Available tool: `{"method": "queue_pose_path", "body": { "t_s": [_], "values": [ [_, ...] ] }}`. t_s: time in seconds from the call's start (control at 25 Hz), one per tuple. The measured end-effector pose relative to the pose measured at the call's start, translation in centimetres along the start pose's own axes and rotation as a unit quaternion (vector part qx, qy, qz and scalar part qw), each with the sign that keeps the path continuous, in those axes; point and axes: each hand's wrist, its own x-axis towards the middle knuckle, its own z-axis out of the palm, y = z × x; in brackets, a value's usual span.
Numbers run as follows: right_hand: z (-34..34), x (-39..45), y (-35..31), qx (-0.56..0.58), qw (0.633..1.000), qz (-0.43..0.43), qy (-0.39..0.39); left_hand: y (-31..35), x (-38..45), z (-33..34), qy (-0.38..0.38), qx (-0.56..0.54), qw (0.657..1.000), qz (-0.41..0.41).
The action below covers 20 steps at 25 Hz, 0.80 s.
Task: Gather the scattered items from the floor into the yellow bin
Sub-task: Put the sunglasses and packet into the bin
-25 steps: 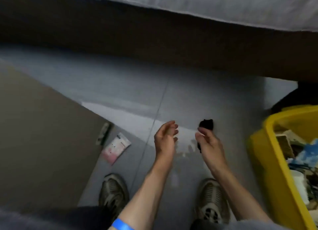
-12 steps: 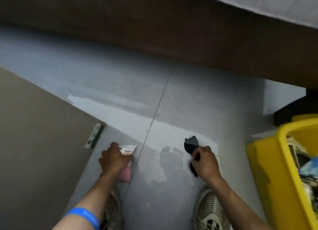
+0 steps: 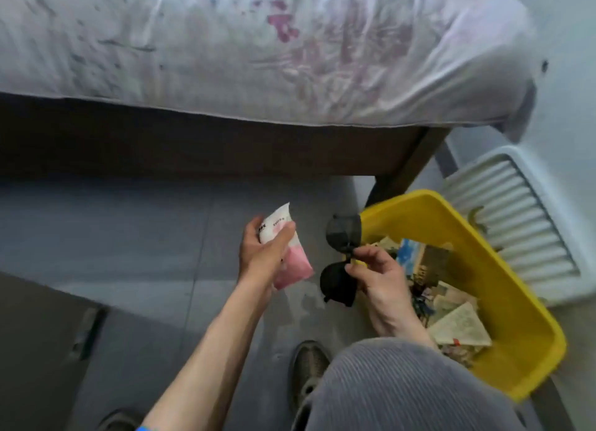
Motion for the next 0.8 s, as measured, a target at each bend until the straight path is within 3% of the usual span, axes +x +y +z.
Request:
{"method": "queue_pose_path", "body": {
  "t_s": [0.12, 0.24, 0.44, 0.64, 0.8],
  "values": [
    [-6.1, -1.7, -2.8, 0.011, 0.995, -0.051, 0.081, 1.2, -3.7, 6.9, -0.111, -0.018, 0.992, 0.056],
    [-10.5, -3.2, -3.4, -0.001, 0.991, -0.054, 0.124, 0.6, -7.1, 11.3, -0.187, 0.034, 0.979, 0.067],
    [-15.0, -6.2, -3.8, -0.019, 0.998, -0.022, 0.062, -1.0, -10.3, 11.5, -0.198, 0.094, 0.973, 0.069],
    [-17.6, -11.6, -5.1, -0.191, 0.982, 0.007, -0.005, -0.6, -13.1, 11.0, -0.242, 0.114, 0.958, 0.107],
    [-19.8, -14.2, -6.6, -0.269, 0.96, -0.07, 0.008, -1.0, -15.9, 13.2, -0.281, 0.211, 0.92, 0.175]
  ]
}}
